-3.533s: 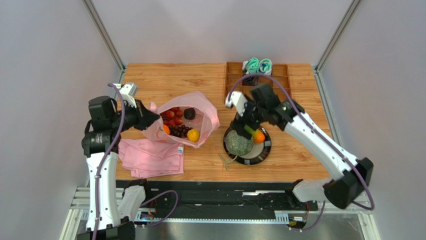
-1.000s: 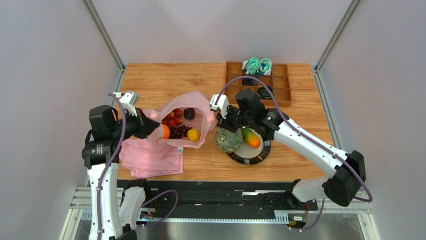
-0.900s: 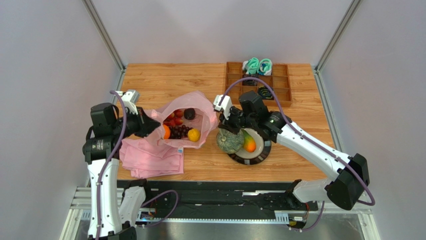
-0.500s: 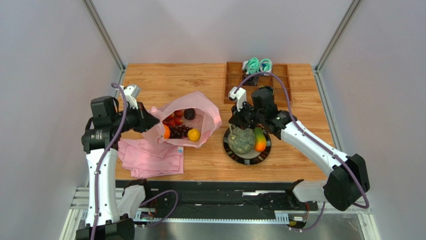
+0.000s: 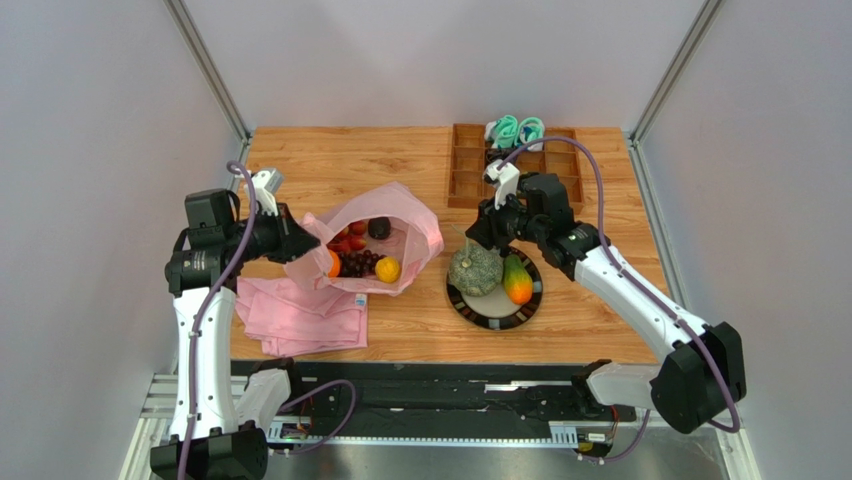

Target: Take the fake fruits out of the plastic bag

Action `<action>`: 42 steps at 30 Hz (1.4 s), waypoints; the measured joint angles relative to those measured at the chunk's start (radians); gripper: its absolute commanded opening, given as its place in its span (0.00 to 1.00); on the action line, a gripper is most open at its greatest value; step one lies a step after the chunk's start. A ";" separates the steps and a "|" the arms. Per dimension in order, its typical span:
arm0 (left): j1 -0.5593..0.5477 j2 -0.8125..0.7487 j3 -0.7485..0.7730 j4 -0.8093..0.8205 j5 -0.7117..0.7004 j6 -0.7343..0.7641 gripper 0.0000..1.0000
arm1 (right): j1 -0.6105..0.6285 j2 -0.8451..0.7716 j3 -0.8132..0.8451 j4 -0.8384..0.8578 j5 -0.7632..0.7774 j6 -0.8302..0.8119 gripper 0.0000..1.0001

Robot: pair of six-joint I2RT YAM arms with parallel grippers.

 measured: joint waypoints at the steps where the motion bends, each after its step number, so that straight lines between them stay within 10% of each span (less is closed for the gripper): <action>1: 0.000 0.005 0.000 0.000 0.000 0.000 0.00 | -0.002 -0.018 -0.014 0.001 0.005 0.005 0.50; 19: 0.000 -0.054 0.000 0.001 0.036 -0.010 0.00 | -0.006 -0.123 0.122 -0.148 0.046 -0.009 0.75; 31: 0.000 -0.200 -0.011 -0.076 0.053 -0.052 0.00 | 0.430 0.058 0.238 0.029 0.051 -0.063 0.28; 36: 0.000 -0.215 -0.008 -0.142 0.052 -0.043 0.00 | 0.469 0.311 0.349 0.066 0.127 0.027 0.22; 38: 0.000 -0.224 -0.003 -0.170 0.047 -0.037 0.00 | 0.465 0.398 0.371 0.074 0.187 0.072 0.28; 42: 0.000 -0.249 -0.003 -0.219 0.037 -0.025 0.00 | 0.459 0.526 0.403 0.079 0.308 0.150 0.72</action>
